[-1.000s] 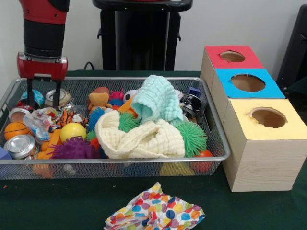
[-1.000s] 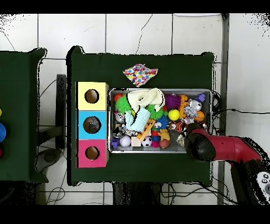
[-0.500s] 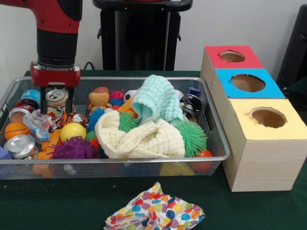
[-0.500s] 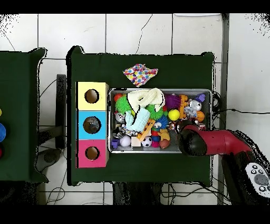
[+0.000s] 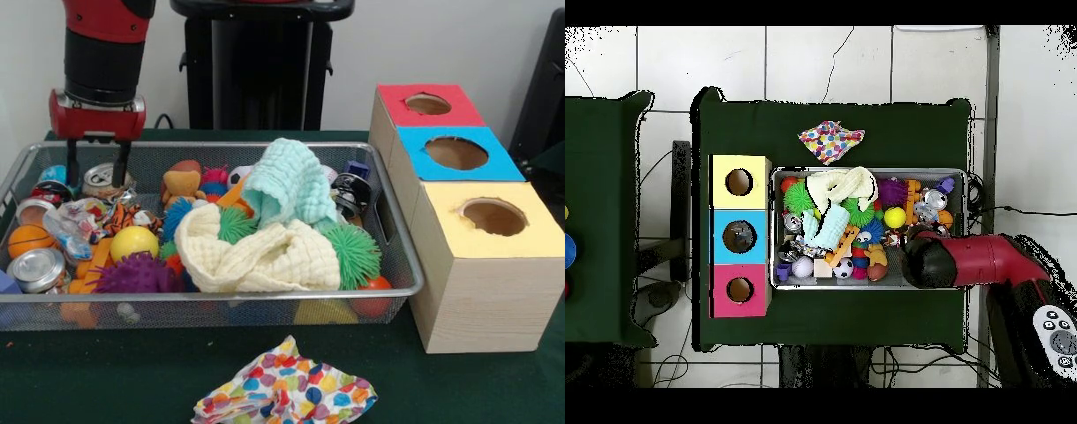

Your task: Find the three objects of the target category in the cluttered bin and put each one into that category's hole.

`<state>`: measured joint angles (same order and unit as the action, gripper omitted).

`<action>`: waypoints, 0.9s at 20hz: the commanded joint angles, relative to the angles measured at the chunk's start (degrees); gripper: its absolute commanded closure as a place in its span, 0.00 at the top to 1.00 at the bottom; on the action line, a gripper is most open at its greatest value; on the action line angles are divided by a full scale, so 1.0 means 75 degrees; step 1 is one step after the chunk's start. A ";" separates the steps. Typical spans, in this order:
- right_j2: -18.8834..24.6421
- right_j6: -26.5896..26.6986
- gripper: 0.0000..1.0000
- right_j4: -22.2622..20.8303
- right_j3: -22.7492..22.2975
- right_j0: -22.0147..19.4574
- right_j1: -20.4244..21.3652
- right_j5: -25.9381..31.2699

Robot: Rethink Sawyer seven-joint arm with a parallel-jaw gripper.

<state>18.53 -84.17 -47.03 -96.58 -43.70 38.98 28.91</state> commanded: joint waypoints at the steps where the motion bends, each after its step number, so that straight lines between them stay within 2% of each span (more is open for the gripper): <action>1: 0.0764 0.0875 1.00 0.0584 -0.0428 -0.0788 0.0517 0.0392; 2: 0.0836 0.0680 1.00 0.0736 -0.0620 -0.0974 0.0555 0.0267; 3: 0.0855 0.0194 1.00 0.0988 -0.0958 -0.1209 0.0665 -0.0046; 6: 0.0587 -0.0497 1.00 0.1160 -0.1293 -0.1265 0.0813 -0.0342; 8: 0.0389 -0.0880 1.00 0.1355 -0.1278 -0.1136 0.0808 -0.0357; 14: 0.0175 -0.1022 1.00 0.1672 -0.1312 -0.1095 0.0860 -0.0404; 18: 0.0331 -0.0728 1.00 0.1897 -0.1331 -0.1163 0.0929 -0.0206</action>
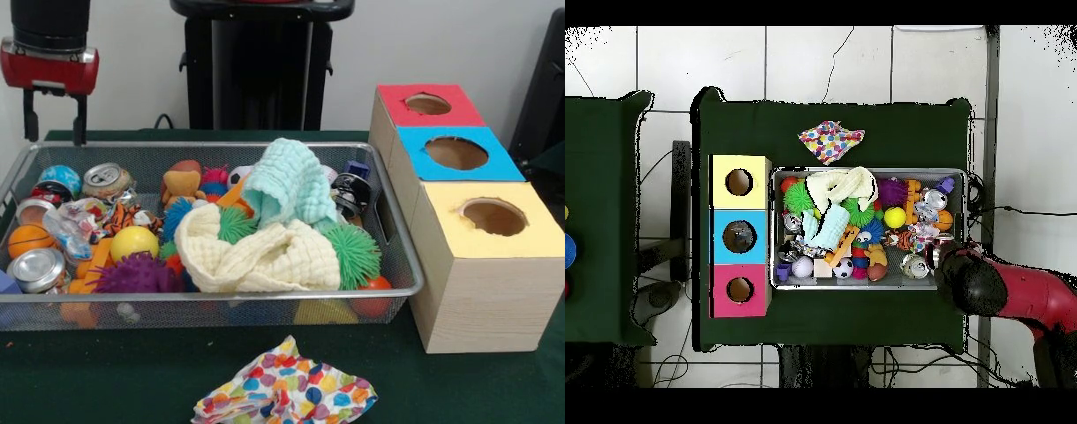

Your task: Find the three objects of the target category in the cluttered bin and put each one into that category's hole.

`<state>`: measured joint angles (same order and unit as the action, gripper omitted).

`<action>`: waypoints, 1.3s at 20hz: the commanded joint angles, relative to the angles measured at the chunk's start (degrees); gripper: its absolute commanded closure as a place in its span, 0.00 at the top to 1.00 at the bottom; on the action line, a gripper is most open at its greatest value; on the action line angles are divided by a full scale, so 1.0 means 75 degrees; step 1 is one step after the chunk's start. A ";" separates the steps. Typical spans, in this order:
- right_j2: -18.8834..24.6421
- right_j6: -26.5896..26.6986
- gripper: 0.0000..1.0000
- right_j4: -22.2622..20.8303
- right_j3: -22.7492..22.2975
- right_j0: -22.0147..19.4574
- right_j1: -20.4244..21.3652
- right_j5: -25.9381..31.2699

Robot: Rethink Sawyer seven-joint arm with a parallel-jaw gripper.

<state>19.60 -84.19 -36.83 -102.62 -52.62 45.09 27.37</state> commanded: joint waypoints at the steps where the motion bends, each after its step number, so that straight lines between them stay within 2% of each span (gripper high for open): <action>1: 0.0195 -0.0626 1.00 0.0509 -0.0538 0.0125 0.0170 0.0083; 2: 0.0220 -0.0547 1.00 0.0468 -0.0570 0.0195 0.0221 0.0062; 3: 0.0344 0.0002 1.00 0.0179 -0.0523 0.0292 0.0233 0.0220; 4: 0.0238 -0.0018 1.00 0.0055 -0.0462 0.0489 0.0262 0.0260; 5: 0.0380 0.0472 1.00 -0.0194 -0.0382 0.0572 0.0262 0.0404; 6: 0.0373 0.0600 1.00 -0.0292 -0.0359 0.0647 0.0292 0.0471; 7: 0.0818 0.1435 1.00 -0.0371 -0.0424 0.0450 0.0372 0.0589; 8: 0.0779 0.1618 1.00 -0.0455 -0.0361 0.0555 0.0435 0.0798; 9: 0.1110 0.2132 1.00 -0.0395 -0.0410 0.0397 0.0516 0.0938; 13: 0.1459 0.2681 1.00 -0.0285 -0.0412 0.0266 0.0670 0.1473; 18: 0.1611 0.2793 1.00 -0.0569 -0.0159 0.0295 0.0602 0.1768; 21: 0.1915 0.3178 1.00 -0.0596 0.0065 0.0129 0.0470 0.2088; 26: 0.2265 0.3936 1.00 -0.0951 0.0895 0.0068 0.0124 0.2681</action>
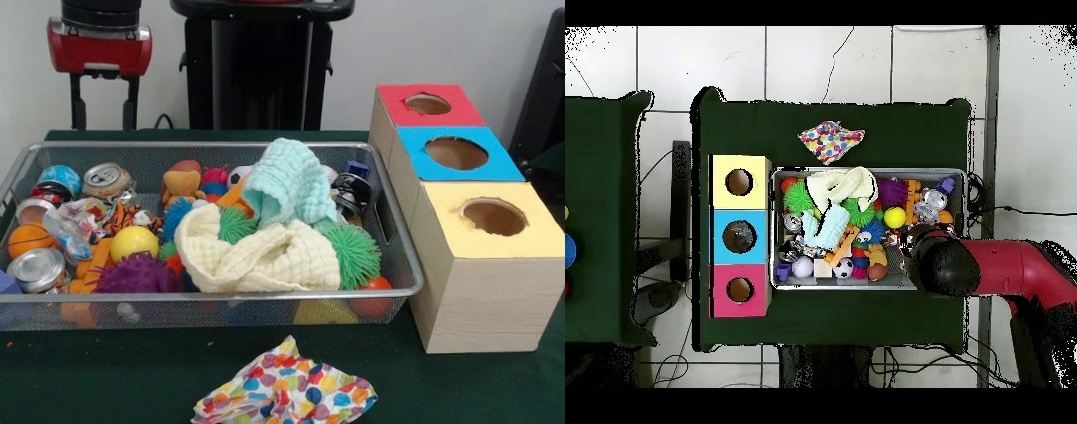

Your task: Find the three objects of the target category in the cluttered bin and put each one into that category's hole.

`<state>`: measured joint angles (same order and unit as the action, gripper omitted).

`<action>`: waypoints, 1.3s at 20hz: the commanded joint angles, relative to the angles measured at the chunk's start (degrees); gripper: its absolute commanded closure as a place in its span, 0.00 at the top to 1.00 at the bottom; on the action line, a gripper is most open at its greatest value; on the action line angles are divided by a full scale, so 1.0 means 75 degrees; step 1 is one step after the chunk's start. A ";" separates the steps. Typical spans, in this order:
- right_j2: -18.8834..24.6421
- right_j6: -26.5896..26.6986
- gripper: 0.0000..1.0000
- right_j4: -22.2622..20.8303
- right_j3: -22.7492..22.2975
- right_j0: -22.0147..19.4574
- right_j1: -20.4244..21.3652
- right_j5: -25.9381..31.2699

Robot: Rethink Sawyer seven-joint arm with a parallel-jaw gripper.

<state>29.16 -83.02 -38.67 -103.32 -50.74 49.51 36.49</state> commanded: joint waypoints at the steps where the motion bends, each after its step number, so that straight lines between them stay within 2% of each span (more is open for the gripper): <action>1: 0.1133 0.3965 1.00 -0.0758 0.1257 -0.0218 -0.0682 0.1507; 4: 0.1286 0.4266 1.00 -0.0881 0.1766 -0.0241 -0.1061 0.1671; 7: 0.1333 0.4428 1.00 -0.1052 0.1856 -0.0299 -0.1231 0.1557; 12: 0.1383 0.4607 1.00 -0.1009 0.1986 -0.0344 -0.1349 0.1524; 26: 0.1569 0.5398 1.00 -0.1041 0.2992 -0.0239 -0.2379 0.1458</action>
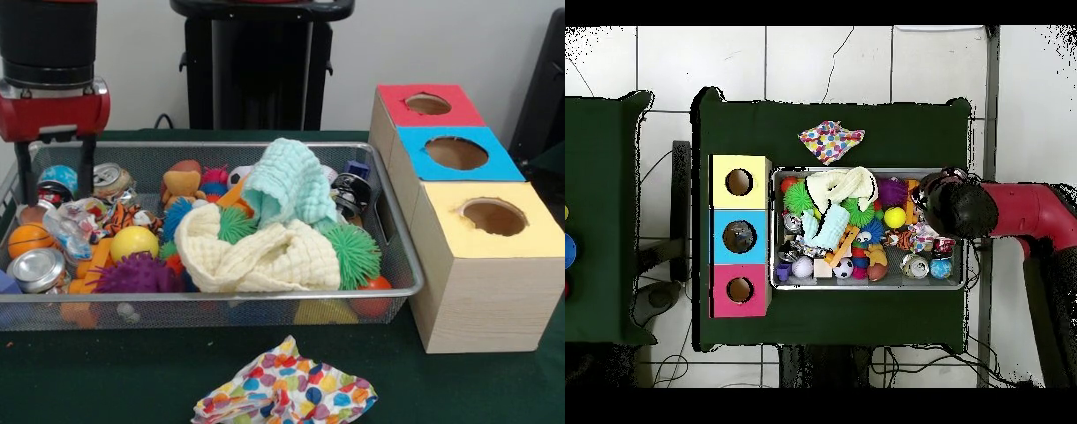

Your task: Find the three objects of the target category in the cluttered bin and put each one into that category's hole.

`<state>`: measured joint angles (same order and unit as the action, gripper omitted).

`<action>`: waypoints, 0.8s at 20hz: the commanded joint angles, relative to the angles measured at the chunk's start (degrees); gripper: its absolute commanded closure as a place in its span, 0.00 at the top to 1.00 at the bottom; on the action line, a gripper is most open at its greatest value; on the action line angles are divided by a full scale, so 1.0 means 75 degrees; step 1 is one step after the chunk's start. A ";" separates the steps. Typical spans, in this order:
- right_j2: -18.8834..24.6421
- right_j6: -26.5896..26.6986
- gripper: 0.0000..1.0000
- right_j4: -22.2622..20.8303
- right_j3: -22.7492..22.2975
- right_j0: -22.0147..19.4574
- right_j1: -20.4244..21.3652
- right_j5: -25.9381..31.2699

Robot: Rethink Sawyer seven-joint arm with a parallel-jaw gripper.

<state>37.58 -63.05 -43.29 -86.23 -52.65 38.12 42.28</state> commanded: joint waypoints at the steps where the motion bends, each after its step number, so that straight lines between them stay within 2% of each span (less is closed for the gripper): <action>1: 0.0464 0.2822 1.00 -0.0435 0.0792 0.0005 -0.0957 0.0706; 12: 0.0492 0.3093 1.00 -0.0420 0.1021 -0.0106 -0.1363 0.0670; 16: 0.0315 0.2909 1.00 -0.0472 0.0901 -0.0204 -0.1475 0.0552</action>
<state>38.94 -59.44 -43.69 -80.55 -52.77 30.78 42.28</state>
